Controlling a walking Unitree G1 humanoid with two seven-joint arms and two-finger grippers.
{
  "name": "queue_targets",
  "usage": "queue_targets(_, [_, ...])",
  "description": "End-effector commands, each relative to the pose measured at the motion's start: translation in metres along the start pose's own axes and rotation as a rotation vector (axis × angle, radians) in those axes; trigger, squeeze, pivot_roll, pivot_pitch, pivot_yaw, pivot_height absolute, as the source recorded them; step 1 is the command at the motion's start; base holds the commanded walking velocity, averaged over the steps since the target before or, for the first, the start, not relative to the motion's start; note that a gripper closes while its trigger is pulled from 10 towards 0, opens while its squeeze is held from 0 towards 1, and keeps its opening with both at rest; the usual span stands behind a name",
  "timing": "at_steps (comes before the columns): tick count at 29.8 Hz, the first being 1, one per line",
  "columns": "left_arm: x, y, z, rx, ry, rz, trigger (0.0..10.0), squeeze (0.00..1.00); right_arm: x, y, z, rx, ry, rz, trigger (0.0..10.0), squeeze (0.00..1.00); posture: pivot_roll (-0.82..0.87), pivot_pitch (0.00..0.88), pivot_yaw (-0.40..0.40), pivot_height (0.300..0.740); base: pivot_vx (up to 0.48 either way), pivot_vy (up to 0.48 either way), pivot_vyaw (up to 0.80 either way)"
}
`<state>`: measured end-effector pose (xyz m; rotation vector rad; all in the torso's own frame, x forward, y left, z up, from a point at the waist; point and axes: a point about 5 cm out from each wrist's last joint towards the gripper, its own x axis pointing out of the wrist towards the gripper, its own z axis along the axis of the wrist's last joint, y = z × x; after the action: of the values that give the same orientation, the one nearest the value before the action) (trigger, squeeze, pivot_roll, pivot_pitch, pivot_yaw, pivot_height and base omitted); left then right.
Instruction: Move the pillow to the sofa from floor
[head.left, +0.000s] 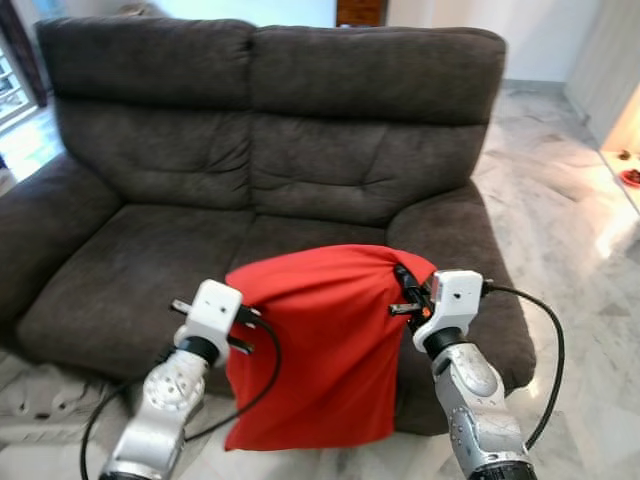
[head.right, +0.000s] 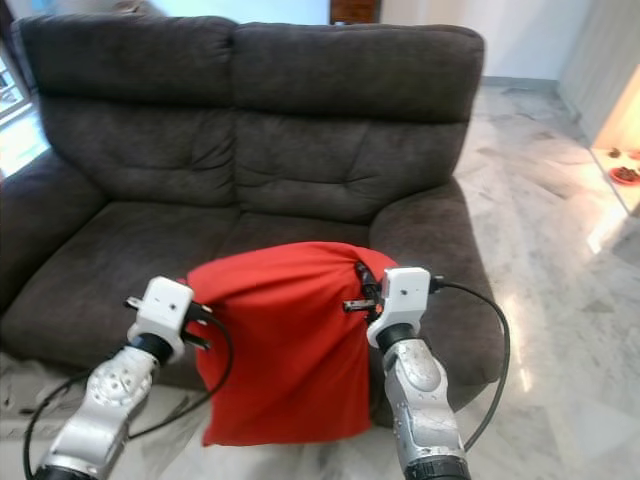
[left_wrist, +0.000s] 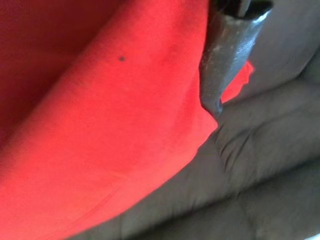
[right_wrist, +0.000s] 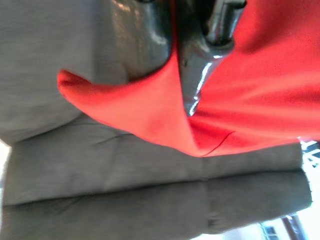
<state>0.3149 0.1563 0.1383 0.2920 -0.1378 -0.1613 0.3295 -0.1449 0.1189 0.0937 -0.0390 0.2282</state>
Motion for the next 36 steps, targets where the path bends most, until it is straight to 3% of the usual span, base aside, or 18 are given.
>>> queue_targets(1, [0.007, 0.019, 0.033, 0.049, -0.137, 0.046, 10.0, 0.00, 0.012, -0.002, 0.036, -0.004, -0.151, -0.008, 10.0, 0.00, 0.06, 0.049, 0.013, 0.740, 0.394, 0.000, 0.00])
queue_targets(7, [0.009, 0.028, 0.039, 0.074, -0.152, 0.066, 10.0, 0.00, 0.018, 0.004, 0.043, -0.002, -0.174, 0.027, 10.0, 0.00, 0.07, 0.060, 0.012, 0.740, 0.388, 0.000, 0.00])
queue_targets(10, [0.009, 0.034, 0.043, 0.080, -0.162, 0.089, 10.0, 0.00, 0.019, 0.015, 0.052, -0.042, -0.213, 0.107, 10.0, 0.00, 0.07, 0.060, 0.012, 0.740, 0.393, 0.000, 0.00])
queue_targets(15, [0.011, 0.043, 0.054, 0.081, -0.189, 0.119, 10.0, 0.00, 0.022, 0.022, 0.060, -0.015, -0.241, 0.157, 10.0, 0.00, 0.07, 0.071, 0.011, 0.740, 0.392, 0.000, 0.72])
queue_targets(26, [0.013, 0.048, 0.059, 0.091, -0.197, 0.133, 10.0, 0.00, 0.023, 0.023, 0.063, -0.024, -0.246, 0.187, 10.0, 0.00, 0.07, 0.075, 0.011, 0.740, 0.393, 0.000, 0.00])
queue_targets(36, [0.019, 0.057, 0.068, 0.113, -0.216, 0.146, 10.0, 0.00, 0.037, 0.022, 0.089, -0.031, -0.324, 0.171, 10.0, 0.00, 0.08, 0.074, 0.014, 0.740, 0.393, 0.000, 0.00])
